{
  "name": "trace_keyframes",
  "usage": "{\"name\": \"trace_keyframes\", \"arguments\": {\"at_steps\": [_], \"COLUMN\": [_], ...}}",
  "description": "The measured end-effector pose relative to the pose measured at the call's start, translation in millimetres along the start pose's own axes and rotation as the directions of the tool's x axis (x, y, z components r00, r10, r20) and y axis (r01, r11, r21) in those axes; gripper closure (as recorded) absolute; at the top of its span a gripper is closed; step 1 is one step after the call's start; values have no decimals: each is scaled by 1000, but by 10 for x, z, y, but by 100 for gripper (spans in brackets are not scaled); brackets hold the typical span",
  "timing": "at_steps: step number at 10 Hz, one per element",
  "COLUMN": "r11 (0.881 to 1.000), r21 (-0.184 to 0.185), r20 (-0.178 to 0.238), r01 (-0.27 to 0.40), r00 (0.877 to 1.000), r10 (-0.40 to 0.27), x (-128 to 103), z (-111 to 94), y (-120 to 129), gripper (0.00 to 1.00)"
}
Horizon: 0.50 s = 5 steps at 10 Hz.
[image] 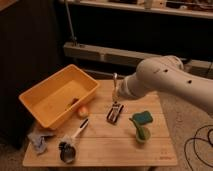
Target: Place fork in table surface
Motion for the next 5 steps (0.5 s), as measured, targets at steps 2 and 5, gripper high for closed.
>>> {"name": "trace_keyframes", "arguments": {"at_steps": [2, 5], "r11": [1000, 998], "r21": [-25, -62], "r20": [-14, -66], "r01": [-9, -21], "r00": [1000, 998], "r10": [9, 17], "x": [-4, 125], "z": [73, 511], "y": [1, -62], "gripper": [82, 82]}}
